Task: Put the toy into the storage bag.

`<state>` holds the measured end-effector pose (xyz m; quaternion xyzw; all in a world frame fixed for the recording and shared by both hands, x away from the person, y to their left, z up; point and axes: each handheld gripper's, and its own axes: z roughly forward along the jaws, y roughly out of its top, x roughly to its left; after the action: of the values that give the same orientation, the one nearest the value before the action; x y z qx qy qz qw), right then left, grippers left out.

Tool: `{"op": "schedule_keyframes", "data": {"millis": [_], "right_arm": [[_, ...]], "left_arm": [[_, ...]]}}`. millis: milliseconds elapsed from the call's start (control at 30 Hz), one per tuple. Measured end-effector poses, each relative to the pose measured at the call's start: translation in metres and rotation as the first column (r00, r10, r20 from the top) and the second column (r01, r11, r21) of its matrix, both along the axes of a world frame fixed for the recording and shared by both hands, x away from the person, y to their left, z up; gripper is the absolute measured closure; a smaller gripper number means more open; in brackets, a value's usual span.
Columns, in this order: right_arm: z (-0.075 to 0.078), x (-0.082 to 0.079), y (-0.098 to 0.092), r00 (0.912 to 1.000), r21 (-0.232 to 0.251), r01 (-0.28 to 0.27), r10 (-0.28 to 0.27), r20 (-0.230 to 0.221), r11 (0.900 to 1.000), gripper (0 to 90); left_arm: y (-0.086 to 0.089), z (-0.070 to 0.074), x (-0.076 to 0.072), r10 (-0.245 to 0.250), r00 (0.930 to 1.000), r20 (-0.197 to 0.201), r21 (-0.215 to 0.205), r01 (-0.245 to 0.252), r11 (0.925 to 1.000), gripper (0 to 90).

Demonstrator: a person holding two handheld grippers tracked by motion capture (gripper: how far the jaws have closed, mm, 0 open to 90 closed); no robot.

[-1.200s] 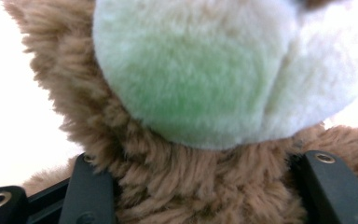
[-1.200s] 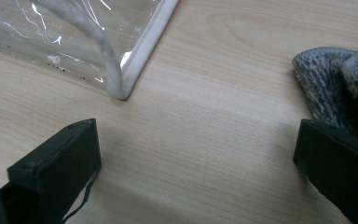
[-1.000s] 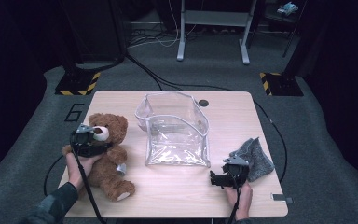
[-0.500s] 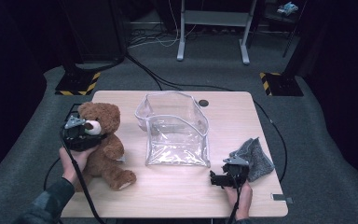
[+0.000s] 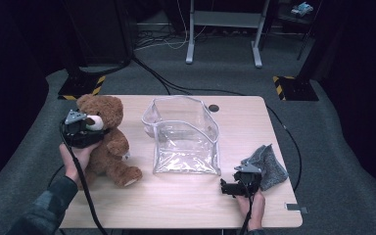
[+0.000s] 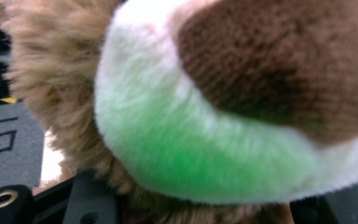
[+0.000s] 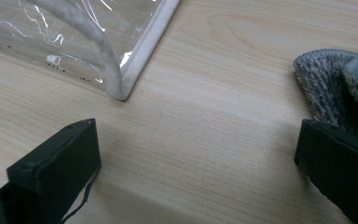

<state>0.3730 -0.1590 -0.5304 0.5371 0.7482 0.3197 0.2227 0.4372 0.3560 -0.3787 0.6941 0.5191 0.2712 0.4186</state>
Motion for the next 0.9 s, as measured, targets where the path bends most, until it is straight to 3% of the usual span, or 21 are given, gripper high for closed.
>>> {"op": "schedule_keyframes", "data": {"millis": [900], "right_arm": [[0.000, 0.000, 0.000, 1.0000, -0.001, -0.001, 0.001, 0.000, 1.000, 0.0]], "left_arm": [[-0.005, 0.058, 0.033, 0.033, 0.9950, 0.094, 0.018, -0.035, 0.9992, 45.5]]}}
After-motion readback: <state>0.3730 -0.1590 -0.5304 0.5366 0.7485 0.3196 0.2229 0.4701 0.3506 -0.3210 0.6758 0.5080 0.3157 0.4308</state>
